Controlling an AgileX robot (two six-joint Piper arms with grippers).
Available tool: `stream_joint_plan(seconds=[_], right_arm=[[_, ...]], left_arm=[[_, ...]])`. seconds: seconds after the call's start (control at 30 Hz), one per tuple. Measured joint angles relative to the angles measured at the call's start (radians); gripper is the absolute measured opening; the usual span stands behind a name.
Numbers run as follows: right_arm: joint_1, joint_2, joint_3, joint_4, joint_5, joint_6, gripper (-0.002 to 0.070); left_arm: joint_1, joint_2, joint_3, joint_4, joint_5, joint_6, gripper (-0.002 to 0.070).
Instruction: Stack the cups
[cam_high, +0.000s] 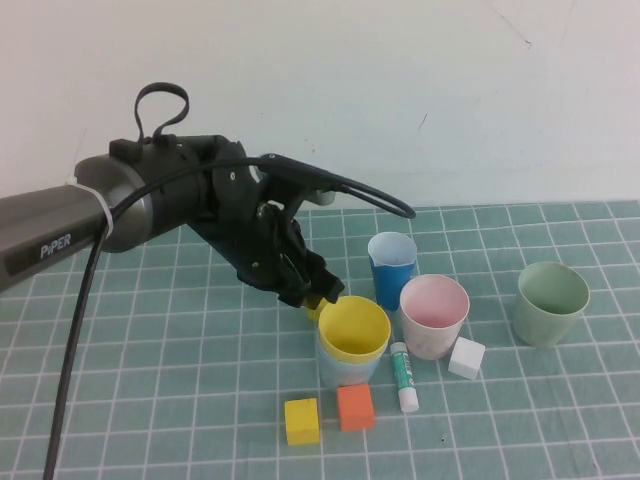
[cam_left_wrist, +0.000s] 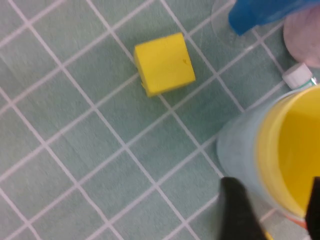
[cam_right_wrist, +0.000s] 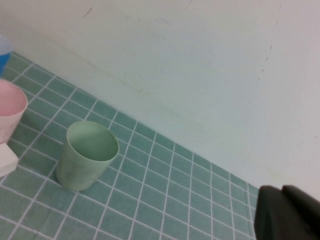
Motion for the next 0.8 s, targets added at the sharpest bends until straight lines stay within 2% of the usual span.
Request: stream_joint_plan(seconds=[0.07,0.13,0.2,0.33,0.4,0.6,0.8], right_arm=[[0.000,0.000,0.000,0.000,0.000,0.000,-0.0002],[0.000,0.000,0.000,0.000,0.000,0.000,-0.0002],[0.000,0.009,-0.014,0.010,0.041,0.000,-0.0002],[0.000,0.097,-0.112,0.035,0.185,0.000,-0.0002],[0.000,0.187,-0.185,0.050,0.268,0.000,-0.0002],[0.000,0.509,-0.361,0.117,0.383,-0.020,-0.0002],[0.000,0.808,-0.445,0.202,0.301,-0.133,0.0006]], left_arm=[[0.000,-0.002,0.000,0.000,-0.007,0.011,0.0322],[0.000,-0.011,-0.007,0.015,-0.009,0.013,0.0332],[0.000,-0.040,-0.009,0.045,-0.009,0.008,0.0290],[0.000,-0.148,-0.012,0.194,-0.031,-0.063,0.0104],[0.000,-0.213,-0.015,0.296,-0.055,-0.133,0.0044],[0.000,-0.429,-0.014,0.605,-0.087,-0.348,0.0005],[0.000,-0.656,0.142,0.665,-0.178,-0.409,0.0002]])
